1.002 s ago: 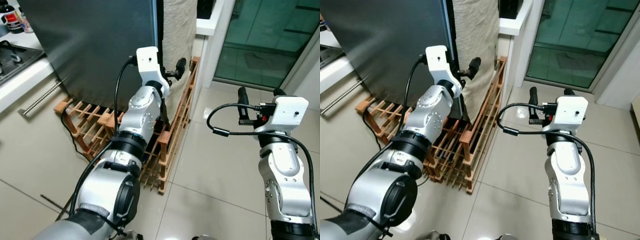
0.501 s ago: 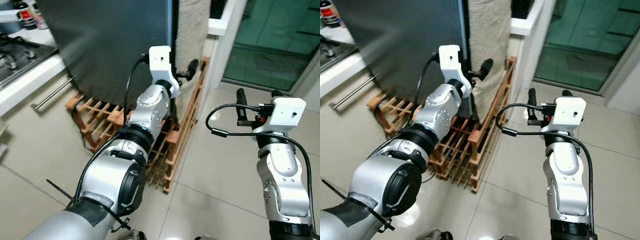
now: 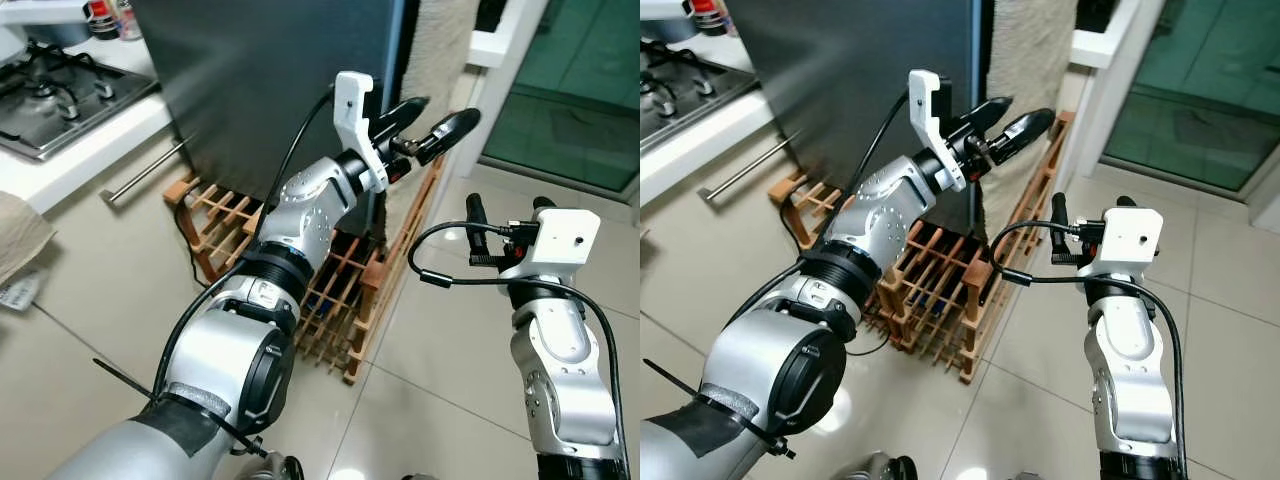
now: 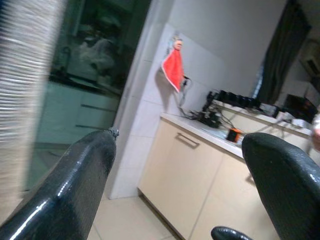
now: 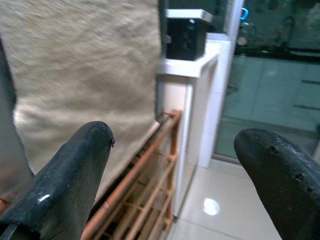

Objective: Restocking fridge

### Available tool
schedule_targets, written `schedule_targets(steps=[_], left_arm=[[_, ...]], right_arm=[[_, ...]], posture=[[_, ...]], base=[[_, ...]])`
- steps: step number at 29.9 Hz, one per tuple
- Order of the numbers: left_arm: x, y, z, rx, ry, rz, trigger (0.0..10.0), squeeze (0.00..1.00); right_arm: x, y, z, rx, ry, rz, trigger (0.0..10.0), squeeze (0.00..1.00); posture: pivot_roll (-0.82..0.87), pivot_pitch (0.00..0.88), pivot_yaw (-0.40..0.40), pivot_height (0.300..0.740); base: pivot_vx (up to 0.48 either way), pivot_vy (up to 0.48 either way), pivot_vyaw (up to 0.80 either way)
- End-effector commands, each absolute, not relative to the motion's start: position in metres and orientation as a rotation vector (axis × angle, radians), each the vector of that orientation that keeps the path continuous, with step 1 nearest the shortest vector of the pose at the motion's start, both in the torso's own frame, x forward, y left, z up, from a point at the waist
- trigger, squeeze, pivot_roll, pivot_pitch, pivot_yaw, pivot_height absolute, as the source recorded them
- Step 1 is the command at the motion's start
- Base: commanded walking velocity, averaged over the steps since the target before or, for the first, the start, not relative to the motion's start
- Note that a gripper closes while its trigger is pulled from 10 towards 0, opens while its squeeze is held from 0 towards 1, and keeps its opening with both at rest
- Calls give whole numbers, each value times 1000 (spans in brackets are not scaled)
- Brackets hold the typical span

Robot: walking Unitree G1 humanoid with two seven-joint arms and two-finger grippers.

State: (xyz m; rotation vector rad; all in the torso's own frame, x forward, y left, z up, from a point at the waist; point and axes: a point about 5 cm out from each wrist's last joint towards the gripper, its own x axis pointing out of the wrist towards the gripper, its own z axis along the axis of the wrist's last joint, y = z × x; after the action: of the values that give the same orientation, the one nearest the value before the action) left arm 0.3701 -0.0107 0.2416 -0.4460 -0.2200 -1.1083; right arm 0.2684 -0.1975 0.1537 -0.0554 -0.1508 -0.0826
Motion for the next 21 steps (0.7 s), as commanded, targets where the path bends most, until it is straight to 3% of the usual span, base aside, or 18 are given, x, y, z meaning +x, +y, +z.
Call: schedule_targets(steps=[1,11,21], left_arm=[[314,-108,247,-592,-177,-1319,10000,0],[357,-40,207,-407,-131,-857,10000,0],[363,-29,206,-415,-124,-746,10000,0]], right_arm=[[269,-201,151,-59,-135,-92,10000,27],[270,-201,153,-61,-146,-99,10000,27],[270,-197,151,-53,-142,-92,10000,27]], posture=[[-251,46,79,740],[-225,49,73,740],[-221,45,74,740]], base=[[0,0,0],[0,0,0],[0,0,0]])
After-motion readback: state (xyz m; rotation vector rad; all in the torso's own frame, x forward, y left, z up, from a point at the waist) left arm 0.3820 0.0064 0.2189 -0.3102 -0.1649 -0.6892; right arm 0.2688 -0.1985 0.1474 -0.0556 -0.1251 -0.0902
